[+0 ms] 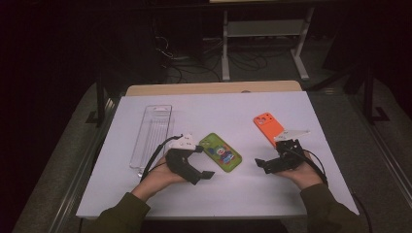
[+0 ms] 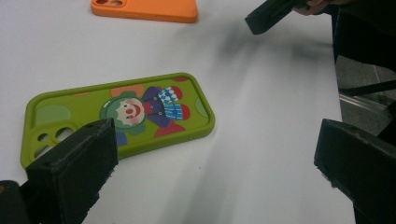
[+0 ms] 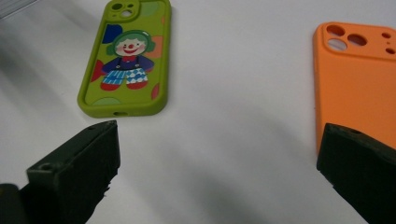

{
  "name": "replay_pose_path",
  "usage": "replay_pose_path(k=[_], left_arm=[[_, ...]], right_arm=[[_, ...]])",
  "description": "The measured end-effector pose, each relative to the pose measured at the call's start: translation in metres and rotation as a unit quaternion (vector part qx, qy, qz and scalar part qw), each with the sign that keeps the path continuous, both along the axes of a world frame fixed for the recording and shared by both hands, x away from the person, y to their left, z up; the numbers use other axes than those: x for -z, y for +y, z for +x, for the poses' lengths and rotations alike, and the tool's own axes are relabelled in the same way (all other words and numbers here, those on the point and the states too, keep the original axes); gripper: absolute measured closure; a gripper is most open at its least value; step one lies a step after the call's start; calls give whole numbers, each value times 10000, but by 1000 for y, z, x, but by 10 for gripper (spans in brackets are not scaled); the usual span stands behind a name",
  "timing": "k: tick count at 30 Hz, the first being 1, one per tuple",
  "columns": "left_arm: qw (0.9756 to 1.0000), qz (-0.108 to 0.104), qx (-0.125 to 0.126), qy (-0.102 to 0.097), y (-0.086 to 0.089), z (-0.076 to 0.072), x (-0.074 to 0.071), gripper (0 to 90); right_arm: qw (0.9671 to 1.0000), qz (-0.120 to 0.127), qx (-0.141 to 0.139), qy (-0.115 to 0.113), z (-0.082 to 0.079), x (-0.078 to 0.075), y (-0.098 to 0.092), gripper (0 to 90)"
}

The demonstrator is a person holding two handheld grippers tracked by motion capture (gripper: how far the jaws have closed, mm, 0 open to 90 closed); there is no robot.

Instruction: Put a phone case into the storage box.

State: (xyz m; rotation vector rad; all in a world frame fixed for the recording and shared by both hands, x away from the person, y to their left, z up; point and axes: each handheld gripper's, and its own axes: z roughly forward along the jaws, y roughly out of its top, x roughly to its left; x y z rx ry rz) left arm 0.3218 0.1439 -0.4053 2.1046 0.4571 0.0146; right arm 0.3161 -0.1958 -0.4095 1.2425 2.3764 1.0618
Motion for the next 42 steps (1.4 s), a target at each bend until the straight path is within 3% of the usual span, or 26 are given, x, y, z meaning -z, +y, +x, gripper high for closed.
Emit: replay_pose_path(k=[5, 11, 12, 16, 23, 27, 31, 42], left_arm=[[9997, 164, 157, -27, -2, -1, 3, 0], [9998, 122, 164, -5, -2, 0, 5, 0], [9996, 139, 216, -72, -2, 1, 5, 0], [9998, 84, 154, -12, -1, 2, 4, 0], [9999, 60, 117, -9, 2, 2, 2, 0], [10000, 27, 63, 59, 3, 1, 2, 0], [9999, 45, 104, -7, 3, 2, 2, 0], [10000, -14, 38, 59, 4, 2, 2, 0]], right_arm=[[9997, -193, 73, 133, 14, 4, -1, 0], [9987, -410, 193, 215, 31, 2, -1, 0], [9985, -413, 238, 275, 34, 0, -1, 0], [9976, -486, 237, 442, 46, -4, -2, 7], [9966, -684, 254, 372, 68, -17, -7, 7], [9956, -772, 313, 432, 81, -21, -10, 4], [9947, -828, 316, 526, 93, -22, -13, 4], [9870, -1184, 436, 997, 123, -5, -21, 4]])
